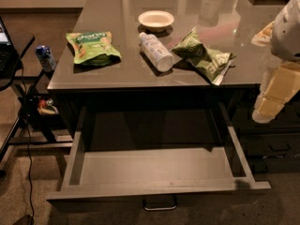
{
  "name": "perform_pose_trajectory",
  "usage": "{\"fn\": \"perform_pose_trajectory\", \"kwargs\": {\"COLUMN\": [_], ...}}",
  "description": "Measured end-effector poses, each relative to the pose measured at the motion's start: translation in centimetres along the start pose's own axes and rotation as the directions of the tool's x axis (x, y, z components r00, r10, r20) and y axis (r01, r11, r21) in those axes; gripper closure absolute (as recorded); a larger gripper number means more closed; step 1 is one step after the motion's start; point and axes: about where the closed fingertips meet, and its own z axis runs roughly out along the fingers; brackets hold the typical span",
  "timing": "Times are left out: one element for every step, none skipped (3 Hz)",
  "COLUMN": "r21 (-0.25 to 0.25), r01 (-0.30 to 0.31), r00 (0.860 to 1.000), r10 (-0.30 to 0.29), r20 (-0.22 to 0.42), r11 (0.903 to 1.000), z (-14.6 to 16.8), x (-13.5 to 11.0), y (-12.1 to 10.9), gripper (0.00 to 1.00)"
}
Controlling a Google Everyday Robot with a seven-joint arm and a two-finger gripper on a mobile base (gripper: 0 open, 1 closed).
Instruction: Place blue plastic bottle into top drawer
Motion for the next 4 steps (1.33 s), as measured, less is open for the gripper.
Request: {"fn": "perform_pose_trajectory", "kwargs": {"r21": [0.0,0.016,0.012,0.012], "r01": [0.0,-0.029,-0.074,-0.074], "r00": [1.0,0.999,0.997,0.997], "r10": [0.0,0.028,0.074,0.074], "r20": [0.0,0.021,0.034,0.034], "r11": [1.0,0.9995,0.9972,0.9972], "z": [0.0,-0.1,1.4,1.4], "x": [0.0,-1.0,-4.1,-4.2], "y": [0.0,-1.3,-5.8,-5.8], "gripper": [0.0,0.0,0.0,0.0]}}
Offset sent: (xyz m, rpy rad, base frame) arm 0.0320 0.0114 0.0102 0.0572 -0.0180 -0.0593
